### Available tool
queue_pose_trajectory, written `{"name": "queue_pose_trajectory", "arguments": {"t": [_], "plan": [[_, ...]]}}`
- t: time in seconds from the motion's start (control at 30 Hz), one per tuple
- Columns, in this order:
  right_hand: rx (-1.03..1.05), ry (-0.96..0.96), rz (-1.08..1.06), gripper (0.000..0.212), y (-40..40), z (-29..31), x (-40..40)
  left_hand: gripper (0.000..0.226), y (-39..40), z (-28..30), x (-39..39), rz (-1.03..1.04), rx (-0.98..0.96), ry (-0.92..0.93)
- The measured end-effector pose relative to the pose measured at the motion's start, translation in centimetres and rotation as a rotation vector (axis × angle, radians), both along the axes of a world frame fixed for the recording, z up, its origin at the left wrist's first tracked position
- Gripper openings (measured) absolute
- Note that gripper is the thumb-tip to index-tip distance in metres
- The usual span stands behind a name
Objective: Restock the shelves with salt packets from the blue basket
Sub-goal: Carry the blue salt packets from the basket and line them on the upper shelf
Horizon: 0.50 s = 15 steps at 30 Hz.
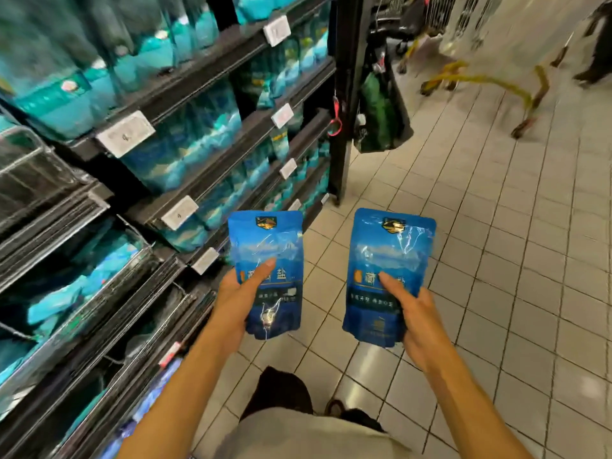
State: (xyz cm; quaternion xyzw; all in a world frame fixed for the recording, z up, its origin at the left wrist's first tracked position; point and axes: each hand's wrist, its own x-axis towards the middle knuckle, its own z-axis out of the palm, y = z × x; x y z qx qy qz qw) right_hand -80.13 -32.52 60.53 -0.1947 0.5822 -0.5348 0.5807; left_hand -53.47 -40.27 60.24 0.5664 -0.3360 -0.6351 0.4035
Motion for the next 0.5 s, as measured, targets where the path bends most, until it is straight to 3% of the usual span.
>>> {"name": "queue_pose_trajectory", "arguments": {"t": [0.1,0.23,0.33,0.5], "plan": [[-0.023,-0.012,0.002,0.056,-4.3,0.8,-2.0,0.048,-3.7,1.7,-1.9,0.018,-0.041,-0.004],[-0.07,-0.023,0.053,0.027,-11.2,1.9,-3.8,0.056,-9.5,3.6,-3.8,0.04,-0.106,0.0],[-0.104,0.017,0.073,0.042,-17.2,3.2,-4.5,0.054,-14.7,4.9,-5.1,0.061,-0.161,0.016],[-0.202,0.071,0.127,0.035,-27.7,6.9,-5.5,0.042,-23.8,8.2,-6.7,0.079,-0.28,0.027]]}}
